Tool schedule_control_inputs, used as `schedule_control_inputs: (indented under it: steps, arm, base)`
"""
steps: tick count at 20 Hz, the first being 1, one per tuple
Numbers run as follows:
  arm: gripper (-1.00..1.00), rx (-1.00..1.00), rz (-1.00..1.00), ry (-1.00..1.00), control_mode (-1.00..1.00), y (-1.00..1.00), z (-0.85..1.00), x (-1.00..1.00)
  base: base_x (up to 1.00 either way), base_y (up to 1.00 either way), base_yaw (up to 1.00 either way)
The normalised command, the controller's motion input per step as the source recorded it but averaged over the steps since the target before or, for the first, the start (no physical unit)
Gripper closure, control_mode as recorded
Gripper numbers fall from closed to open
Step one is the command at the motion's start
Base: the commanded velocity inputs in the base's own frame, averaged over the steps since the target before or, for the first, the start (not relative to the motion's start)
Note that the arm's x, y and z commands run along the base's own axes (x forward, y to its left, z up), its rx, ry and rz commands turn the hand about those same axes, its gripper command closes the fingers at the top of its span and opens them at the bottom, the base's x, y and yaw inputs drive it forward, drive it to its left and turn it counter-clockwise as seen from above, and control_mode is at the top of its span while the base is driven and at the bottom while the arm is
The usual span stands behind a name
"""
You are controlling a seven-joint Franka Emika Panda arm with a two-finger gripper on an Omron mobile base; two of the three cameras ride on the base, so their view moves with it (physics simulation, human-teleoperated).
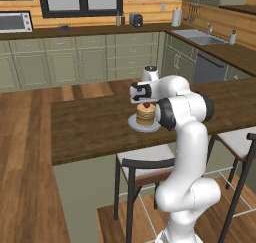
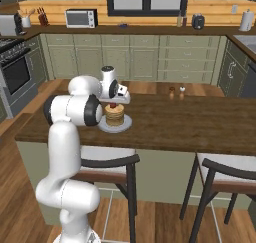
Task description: Take the strawberry from the fridge and place it on top of the pancake, located on the dining counter.
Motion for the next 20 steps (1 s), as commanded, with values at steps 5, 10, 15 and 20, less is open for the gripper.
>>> schedule_control_inputs:
  steps: [5,10,15,20]
  arm:
    - [-1.0,0.0,0.0,0.0,-1.0,0.0,0.0,0.02]
    - [-1.0,0.0,0.05,-0.03,-1.0,0.0,0.08,0.17]
    - [-1.0,-0.06,0.01,-0.09,-1.0,0.0,0.62,-0.12]
    - [-1.0,-0.03,0.0,-0.08,-1.0,0.09,0.81,-0.76]
  base:
    - [0.0,0.0,0.0]
    - [0.0,0.0,0.0]
    - [0.0,0.0,0.0]
    - [0.0,0.0,0.0]
